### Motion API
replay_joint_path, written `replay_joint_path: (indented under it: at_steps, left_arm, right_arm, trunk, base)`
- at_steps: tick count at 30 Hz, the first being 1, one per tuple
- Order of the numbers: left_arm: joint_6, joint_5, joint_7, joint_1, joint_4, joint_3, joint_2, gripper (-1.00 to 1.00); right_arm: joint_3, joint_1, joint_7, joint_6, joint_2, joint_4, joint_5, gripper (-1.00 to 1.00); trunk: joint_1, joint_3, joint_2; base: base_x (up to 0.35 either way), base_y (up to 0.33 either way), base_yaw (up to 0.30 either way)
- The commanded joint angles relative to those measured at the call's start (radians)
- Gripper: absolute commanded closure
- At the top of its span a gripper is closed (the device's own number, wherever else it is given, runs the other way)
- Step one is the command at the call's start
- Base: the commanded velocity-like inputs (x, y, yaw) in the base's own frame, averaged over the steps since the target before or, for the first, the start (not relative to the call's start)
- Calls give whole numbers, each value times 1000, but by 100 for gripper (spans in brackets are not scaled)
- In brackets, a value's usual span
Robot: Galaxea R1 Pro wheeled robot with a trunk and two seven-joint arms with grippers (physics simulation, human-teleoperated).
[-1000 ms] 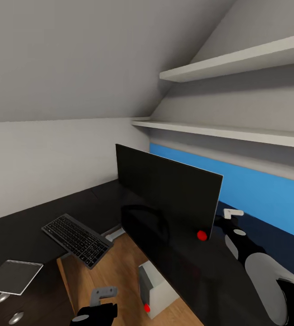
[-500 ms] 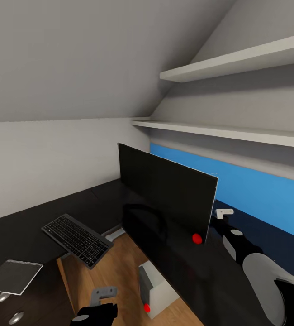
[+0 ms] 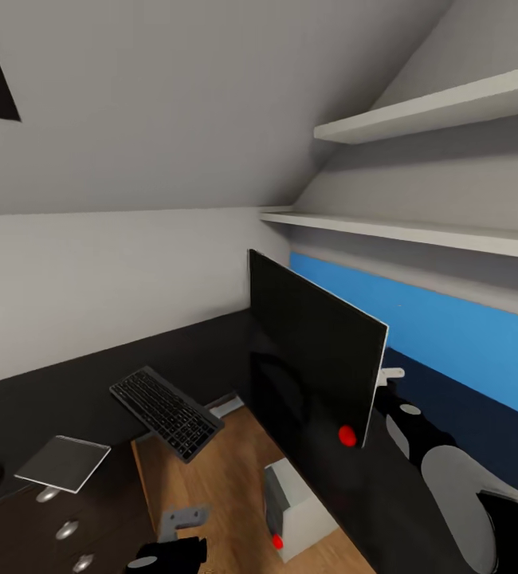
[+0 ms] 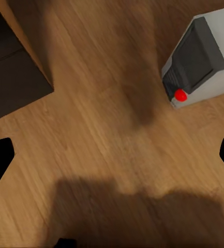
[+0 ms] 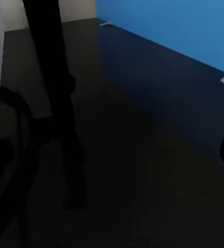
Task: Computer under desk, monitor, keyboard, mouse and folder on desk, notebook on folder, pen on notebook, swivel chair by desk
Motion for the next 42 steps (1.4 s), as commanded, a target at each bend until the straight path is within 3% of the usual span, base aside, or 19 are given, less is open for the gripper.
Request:
replay_joint_path:
  at_steps: [1,18,23,42]
  left_arm:
    - [2,10,9,0,-1,-1,0,-100]
    - [1,10,8,0,-1,-3,-1,-100]
    - [2,10,8,0,-1,-3,-1,-100]
    - [3,11,8,0,2,-4,-1,-100]
  right_arm:
    - [-8,-1,6,-4,0,1,10,-100]
    - [-8,-1,0,-4,2,0,8,-100]
    - [-10,-1,-1,-4,20,0,11,-100]
    - [-11,-1,-3,-4,18,-6,11,-100]
  trunk:
    - [0,-1,-1]
    - [0,-1,-1]
    - [0,-1,-1]
    - [0,-1,-1]
  base:
    - [-52,0,276]
    - [-50,0,147]
    - [-4,0,265]
    - [0,0,260]
